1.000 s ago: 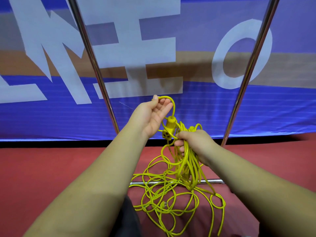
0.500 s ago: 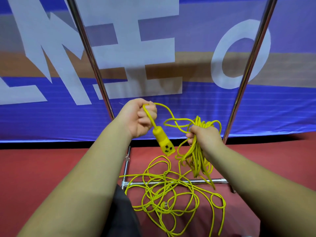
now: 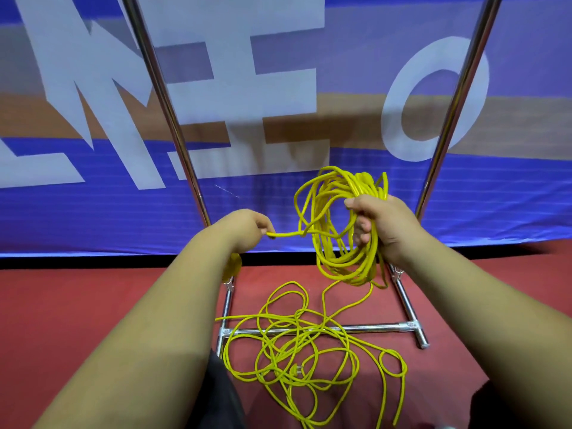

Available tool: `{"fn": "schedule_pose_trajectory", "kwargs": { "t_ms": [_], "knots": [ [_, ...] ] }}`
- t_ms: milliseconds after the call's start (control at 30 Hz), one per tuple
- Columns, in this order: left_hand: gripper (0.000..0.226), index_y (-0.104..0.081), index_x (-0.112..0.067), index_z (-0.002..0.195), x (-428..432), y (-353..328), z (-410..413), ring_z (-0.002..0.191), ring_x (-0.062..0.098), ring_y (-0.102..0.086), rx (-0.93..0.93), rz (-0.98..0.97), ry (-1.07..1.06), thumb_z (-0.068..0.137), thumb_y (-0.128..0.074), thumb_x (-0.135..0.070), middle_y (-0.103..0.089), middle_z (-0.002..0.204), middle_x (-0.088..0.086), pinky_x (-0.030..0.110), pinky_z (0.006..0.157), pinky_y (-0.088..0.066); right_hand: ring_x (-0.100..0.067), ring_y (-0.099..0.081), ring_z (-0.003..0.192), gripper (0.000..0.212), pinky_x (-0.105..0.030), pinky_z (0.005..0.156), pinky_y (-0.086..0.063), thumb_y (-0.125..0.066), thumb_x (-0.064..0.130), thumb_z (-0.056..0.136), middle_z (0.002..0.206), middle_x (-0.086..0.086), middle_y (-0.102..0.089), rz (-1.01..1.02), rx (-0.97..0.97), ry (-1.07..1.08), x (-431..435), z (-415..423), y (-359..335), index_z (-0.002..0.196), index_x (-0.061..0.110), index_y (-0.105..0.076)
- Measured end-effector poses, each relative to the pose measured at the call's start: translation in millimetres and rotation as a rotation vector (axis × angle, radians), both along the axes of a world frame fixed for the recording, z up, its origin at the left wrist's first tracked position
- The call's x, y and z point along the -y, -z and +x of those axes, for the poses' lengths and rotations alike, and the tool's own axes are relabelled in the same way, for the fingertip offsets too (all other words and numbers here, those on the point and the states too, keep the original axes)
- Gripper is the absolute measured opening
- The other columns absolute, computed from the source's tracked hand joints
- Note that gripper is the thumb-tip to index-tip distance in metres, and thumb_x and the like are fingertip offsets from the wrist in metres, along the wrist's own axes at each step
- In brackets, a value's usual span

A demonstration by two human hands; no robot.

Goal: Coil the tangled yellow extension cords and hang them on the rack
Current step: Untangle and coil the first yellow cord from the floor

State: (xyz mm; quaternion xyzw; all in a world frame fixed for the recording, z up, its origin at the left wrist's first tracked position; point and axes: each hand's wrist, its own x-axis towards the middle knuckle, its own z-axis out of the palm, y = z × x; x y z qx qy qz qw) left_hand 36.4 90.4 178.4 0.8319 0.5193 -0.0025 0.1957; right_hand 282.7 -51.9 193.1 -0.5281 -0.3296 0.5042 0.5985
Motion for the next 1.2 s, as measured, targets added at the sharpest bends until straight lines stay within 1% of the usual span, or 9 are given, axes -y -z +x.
{"fn": "schedule_pose_trajectory", "kwargs": {
  "t_ms": [133,233,333,433,600,700,800,933,1200],
  "knots": [
    [0.026,-0.076,-0.037,0.092,9.3,7.3,8.0,0.071,-0.001,-0.057,-0.086,-0.161,0.245,0.105,-0.057,-0.024,-0.067,0.076,-0.026,0.017,0.066,-0.044,-0.022,-0.035,0.036,0.036,-0.027,0.047,-0.033,-0.068,0.013,0.094,0.045,-0.008,-0.039,0.011,0.094,-0.083,7.7,0.9,-12.6,0.058,0.015,-0.067],
    [0.025,-0.073,-0.035,0.094,16.1,11.7,19.3,0.081,0.001,-0.057,-0.050,-0.265,0.403,0.107,-0.055,-0.024,-0.072,0.095,-0.014,0.024,0.083,-0.048,-0.021,-0.042,0.037,0.016,-0.023,0.040,-0.039,-0.072,0.015,0.094,0.051,-0.012,-0.047,0.006,0.221,-0.065,11.0,1.0,-19.4,0.085,0.002,-0.073],
    [0.024,-0.071,-0.025,0.099,22.8,14.6,24.5,0.079,-0.009,-0.056,0.004,-0.372,0.487,0.108,-0.052,-0.015,-0.068,0.093,-0.014,0.012,0.081,-0.044,-0.020,-0.051,0.046,0.018,-0.024,0.044,-0.043,-0.071,0.020,0.096,0.063,-0.013,-0.061,0.015,0.270,-0.047,9.5,1.8,-20.3,0.085,0.006,-0.074],
    [0.021,-0.071,-0.017,0.105,27.0,19.3,28.0,0.095,0.006,-0.059,0.041,-0.438,0.480,0.108,-0.051,-0.013,-0.068,0.102,-0.005,0.030,0.099,-0.046,-0.022,-0.071,0.065,0.020,-0.027,0.049,-0.049,-0.065,0.020,0.101,0.070,-0.008,-0.072,-0.002,0.133,-0.076,7.9,2.6,-19.7,0.088,0.008,-0.072],
    [0.018,-0.068,-0.008,0.112,42.5,24.3,42.8,0.090,0.009,-0.058,0.059,-0.666,0.392,0.099,-0.056,-0.006,-0.066,0.100,-0.003,0.029,0.086,-0.046,-0.011,-0.067,0.057,0.022,-0.027,0.054,-0.058,-0.064,0.025,0.104,0.062,0.004,-0.063,-0.089,-0.203,-0.093,5.2,3.6,-17.9,0.087,0.013,-0.068],
    [0.025,-0.071,-0.012,0.108,52.5,20.7,54.9,0.073,0.002,-0.057,0.044,-0.599,0.348,0.091,-0.070,-0.031,-0.066,0.085,-0.011,0.023,0.076,-0.049,-0.005,-0.056,0.045,0.022,-0.023,0.049,-0.052,-0.063,0.028,0.104,0.054,0.008,-0.054,-0.094,-0.297,-0.078,2.4,5.0,-17.7,0.087,0.014,-0.065],
    [0.026,-0.072,-0.020,0.102,58.3,17.0,62.8,0.084,0.010,-0.071,0.068,-0.306,0.318,0.088,-0.079,-0.040,-0.077,0.094,-0.004,0.029,0.083,-0.057,-0.003,-0.052,0.043,0.023,-0.020,0.046,-0.048,-0.064,0.031,0.104,0.053,0.009,-0.053,-0.104,-0.277,-0.066,0.7,7.1,-18.6,0.087,0.017,-0.066],
    [0.017,-0.072,-0.018,0.090,63.1,13.4,67.5,0.064,0.000,-0.062,0.185,-0.116,0.288,0.083,-0.086,-0.025,-0.073,0.077,-0.007,0.029,0.071,-0.055,-0.003,-0.053,0.044,0.024,-0.020,0.045,-0.048,-0.066,0.036,0.103,0.055,0.010,-0.056,-0.107,-0.312,-0.036,-1.1,11.3,-18.9,0.088,0.017,-0.068],
    [0.024,-0.057,-0.012,0.102,57.9,-11.1,60.8,0.069,0.028,-0.069,0.856,-0.425,-0.197,0.092,-0.049,0.008,-0.064,0.081,0.010,0.049,0.082,-0.063,-0.002,-0.049,0.043,0.025,-0.020,0.044,-0.044,-0.068,0.042,0.100,0.056,0.011,-0.052,-0.078,-0.350,-0.064,-3.1,26.2,-20.3,0.091,0.019,-0.065]
  ]
}}
